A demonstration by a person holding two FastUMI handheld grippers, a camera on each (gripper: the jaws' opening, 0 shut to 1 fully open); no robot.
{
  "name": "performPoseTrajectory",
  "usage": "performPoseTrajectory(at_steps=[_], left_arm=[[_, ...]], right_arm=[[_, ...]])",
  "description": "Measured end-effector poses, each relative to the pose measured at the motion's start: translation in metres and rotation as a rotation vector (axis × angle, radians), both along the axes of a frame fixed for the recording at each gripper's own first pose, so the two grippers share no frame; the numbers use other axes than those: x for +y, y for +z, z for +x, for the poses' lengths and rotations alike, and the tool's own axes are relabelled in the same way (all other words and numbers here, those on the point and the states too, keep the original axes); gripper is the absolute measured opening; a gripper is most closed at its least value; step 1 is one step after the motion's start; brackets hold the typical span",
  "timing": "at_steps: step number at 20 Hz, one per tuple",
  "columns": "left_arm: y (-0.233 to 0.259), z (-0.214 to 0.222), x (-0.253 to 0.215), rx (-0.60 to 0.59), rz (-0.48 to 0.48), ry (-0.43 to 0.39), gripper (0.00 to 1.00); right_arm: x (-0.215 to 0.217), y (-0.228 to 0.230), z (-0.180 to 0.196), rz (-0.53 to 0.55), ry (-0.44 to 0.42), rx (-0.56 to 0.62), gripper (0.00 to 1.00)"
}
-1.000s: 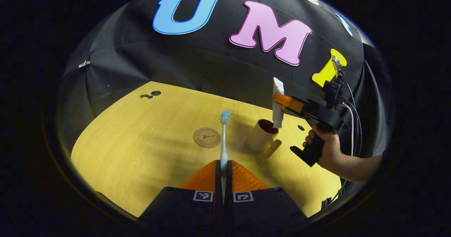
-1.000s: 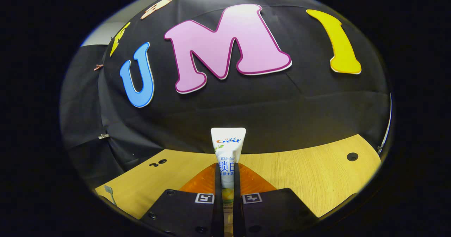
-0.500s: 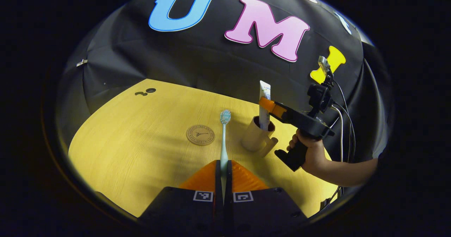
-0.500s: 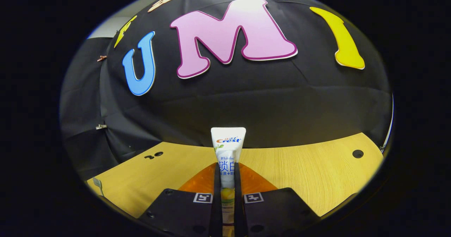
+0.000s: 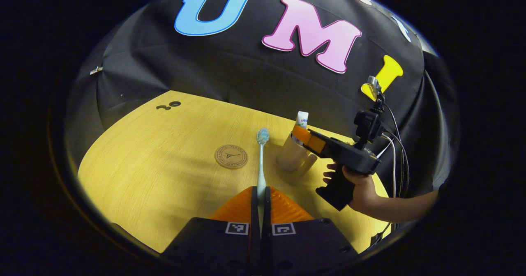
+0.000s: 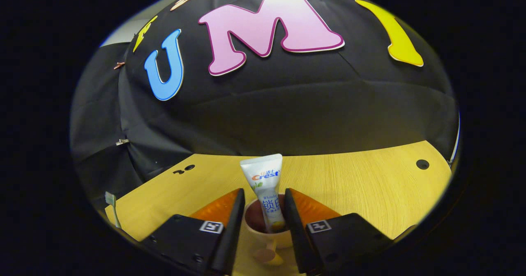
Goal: Put the toothbrush and toothpaste on the desktop into the cup, then pick up the cup and place it on the coaster on the desktop.
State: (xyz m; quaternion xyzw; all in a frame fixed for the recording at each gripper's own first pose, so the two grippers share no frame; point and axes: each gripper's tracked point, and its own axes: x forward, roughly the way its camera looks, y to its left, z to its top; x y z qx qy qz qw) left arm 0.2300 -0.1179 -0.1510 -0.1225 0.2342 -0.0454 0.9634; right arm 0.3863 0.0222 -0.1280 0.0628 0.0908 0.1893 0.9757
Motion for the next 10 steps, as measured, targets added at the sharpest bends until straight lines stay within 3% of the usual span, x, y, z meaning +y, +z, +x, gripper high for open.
performPoseTrajectory(at_steps=[2, 3, 10], left_arm=[[0.009, 0.002, -0.009, -0.026, -0.008, -0.011, 0.07], [0.015, 0.006, -0.016, -0.043, -0.013, -0.019, 0.06], [0.077, 0.067, -0.064, -0.238, -0.02, -0.12, 0.06]], right_arm=[[-0.012, 0.007, -0.008, -0.006, -0.018, -0.01, 0.89], [-0.02, 0.01, -0.01, -0.007, -0.034, -0.013, 0.98], [-0.103, 0.011, -0.039, -0.002, -0.188, 0.055, 0.98]])
